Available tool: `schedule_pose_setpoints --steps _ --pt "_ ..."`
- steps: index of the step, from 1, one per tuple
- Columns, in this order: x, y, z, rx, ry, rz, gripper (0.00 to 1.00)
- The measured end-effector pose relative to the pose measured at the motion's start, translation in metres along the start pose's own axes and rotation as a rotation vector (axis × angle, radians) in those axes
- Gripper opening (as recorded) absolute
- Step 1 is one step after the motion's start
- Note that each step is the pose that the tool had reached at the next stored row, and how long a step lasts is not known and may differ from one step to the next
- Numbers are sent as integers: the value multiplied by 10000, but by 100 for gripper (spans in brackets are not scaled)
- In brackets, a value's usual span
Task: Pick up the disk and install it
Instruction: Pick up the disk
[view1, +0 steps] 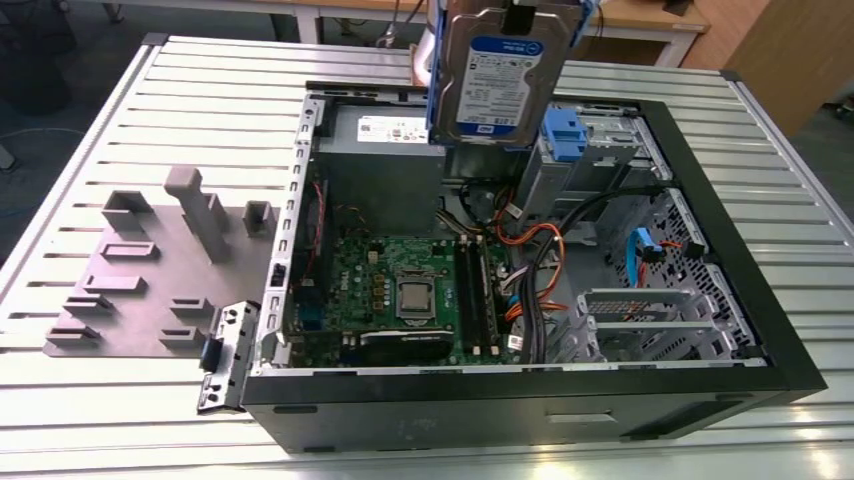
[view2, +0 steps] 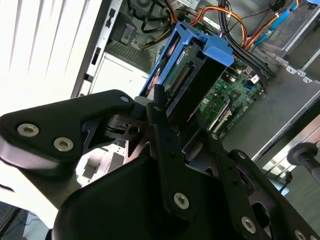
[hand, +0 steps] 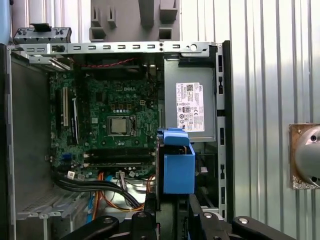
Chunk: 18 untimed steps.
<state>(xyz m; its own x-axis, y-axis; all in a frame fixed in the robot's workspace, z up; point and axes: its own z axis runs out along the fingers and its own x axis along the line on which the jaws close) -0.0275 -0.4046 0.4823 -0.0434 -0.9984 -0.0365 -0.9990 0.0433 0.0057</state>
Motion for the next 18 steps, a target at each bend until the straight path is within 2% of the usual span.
schedule_pose_setpoints --steps 10,18 --pt "161 -7 -6 0 0 0 35" --pt "320 -14 -12 0 1 0 35"
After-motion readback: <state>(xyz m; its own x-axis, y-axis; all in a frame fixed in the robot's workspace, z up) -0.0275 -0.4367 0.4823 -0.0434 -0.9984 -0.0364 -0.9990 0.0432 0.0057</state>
